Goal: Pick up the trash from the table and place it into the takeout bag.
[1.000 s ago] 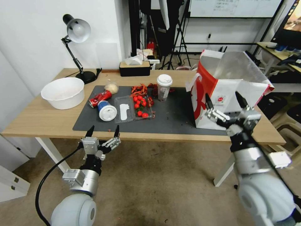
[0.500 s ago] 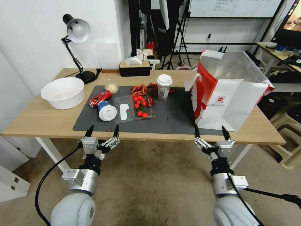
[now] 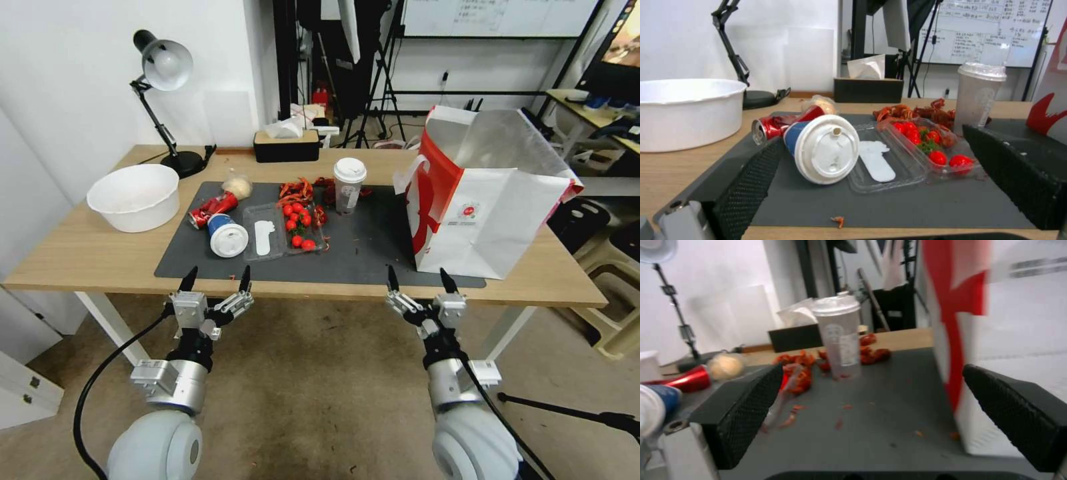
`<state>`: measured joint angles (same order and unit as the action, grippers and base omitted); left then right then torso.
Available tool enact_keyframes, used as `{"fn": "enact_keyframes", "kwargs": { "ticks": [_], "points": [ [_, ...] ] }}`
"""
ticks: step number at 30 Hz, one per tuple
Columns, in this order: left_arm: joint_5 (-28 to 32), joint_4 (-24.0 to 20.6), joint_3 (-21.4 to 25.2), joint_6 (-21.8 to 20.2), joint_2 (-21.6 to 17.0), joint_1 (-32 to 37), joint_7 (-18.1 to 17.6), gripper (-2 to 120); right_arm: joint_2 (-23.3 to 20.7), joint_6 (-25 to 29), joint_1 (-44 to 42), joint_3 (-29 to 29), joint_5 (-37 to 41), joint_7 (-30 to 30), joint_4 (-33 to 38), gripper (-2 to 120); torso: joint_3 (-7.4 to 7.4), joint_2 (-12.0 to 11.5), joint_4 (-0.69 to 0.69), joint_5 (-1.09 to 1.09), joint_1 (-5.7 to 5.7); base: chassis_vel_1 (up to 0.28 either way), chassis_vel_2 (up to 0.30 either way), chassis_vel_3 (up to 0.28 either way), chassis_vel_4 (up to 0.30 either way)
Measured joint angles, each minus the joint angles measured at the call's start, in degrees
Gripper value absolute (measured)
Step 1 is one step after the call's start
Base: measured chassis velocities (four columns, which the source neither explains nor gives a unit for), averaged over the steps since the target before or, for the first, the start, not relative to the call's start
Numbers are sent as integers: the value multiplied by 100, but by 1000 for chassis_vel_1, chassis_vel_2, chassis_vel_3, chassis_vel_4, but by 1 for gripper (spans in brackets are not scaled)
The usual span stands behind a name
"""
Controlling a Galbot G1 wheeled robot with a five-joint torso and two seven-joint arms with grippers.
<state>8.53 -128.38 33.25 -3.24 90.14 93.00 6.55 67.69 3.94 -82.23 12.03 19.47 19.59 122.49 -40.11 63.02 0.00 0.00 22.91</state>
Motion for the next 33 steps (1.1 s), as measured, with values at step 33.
{"fn": "enact_keyframes", "kwargs": {
  "ticks": [33],
  "points": [
    [-48,188,24,122,71,-88,-13,100,410,-1254,5357,-2545,2063,1790,-3751,100,0,-1,-1,0,1,0,0,0,0]
  ]
}}
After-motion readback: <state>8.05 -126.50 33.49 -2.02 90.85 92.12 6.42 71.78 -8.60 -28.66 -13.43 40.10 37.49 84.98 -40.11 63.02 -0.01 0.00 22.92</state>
